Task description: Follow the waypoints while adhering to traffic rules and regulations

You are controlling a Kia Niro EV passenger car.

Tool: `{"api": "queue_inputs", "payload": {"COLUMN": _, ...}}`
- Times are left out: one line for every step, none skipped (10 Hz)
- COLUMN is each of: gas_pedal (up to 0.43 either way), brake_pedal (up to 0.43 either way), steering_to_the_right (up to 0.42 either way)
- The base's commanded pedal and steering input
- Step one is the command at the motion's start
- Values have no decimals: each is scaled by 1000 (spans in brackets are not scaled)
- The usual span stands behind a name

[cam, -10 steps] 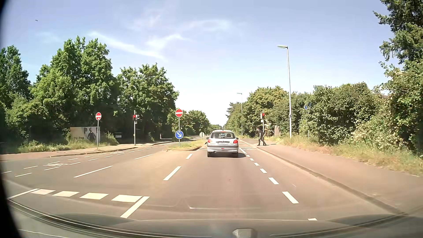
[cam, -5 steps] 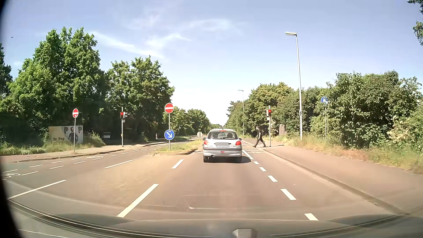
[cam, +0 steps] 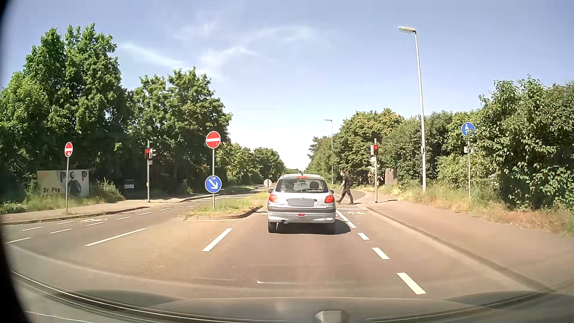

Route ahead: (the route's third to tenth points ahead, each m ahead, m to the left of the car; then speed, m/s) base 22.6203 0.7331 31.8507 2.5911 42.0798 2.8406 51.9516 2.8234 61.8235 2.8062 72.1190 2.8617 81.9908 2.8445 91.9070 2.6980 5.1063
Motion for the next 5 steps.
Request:
{"api": "queue_inputs", "payload": {"gas_pedal": 0, "brake_pedal": 372, "steering_to_the_right": -1}}
{"api": "queue_inputs", "payload": {"gas_pedal": 0, "brake_pedal": 366, "steering_to_the_right": -1}}
{"api": "queue_inputs", "payload": {"gas_pedal": 0, "brake_pedal": 366, "steering_to_the_right": -1}}
{"api": "queue_inputs", "payload": {"gas_pedal": 0, "brake_pedal": 366, "steering_to_the_right": -1}}
{"api": "queue_inputs", "payload": {"gas_pedal": 0, "brake_pedal": 366, "steering_to_the_right": -1}}
